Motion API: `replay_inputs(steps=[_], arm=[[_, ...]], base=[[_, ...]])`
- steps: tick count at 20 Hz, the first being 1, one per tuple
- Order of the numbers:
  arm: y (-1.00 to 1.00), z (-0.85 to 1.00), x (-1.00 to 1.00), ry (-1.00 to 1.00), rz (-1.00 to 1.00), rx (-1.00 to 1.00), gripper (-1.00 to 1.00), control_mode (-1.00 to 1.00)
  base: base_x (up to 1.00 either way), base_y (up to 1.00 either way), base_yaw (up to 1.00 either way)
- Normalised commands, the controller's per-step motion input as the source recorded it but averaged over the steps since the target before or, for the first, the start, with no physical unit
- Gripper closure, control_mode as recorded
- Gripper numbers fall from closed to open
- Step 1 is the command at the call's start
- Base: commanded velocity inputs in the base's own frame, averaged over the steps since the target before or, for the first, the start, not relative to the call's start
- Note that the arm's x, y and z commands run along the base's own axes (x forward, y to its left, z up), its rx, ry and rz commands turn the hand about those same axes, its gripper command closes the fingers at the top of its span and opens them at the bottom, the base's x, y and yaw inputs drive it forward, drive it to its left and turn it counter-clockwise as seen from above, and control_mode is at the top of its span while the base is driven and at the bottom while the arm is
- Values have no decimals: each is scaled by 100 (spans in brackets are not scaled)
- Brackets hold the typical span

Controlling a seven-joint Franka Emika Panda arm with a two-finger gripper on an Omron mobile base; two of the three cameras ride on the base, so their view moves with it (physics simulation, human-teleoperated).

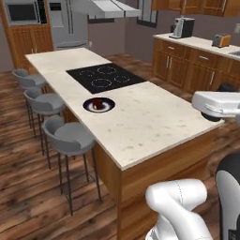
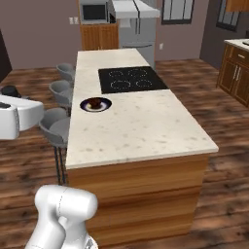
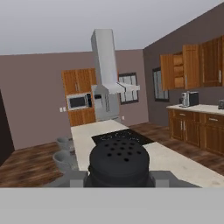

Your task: Retrieve the shaker from the cabinet and place it next the steak on a plate on the dining table.

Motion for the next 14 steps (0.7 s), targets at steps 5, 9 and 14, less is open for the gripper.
replay_inputs(steps=[5, 9, 14], arm=[[0, 0, 0, 0, 0, 0, 100, 100], [0, 0, 0, 0, 0, 0, 100, 100], [0, 0, 0, 0, 0, 0, 100, 100]], base=[[11, 87, -16], [32, 36, -11], [56, 43, -18]])
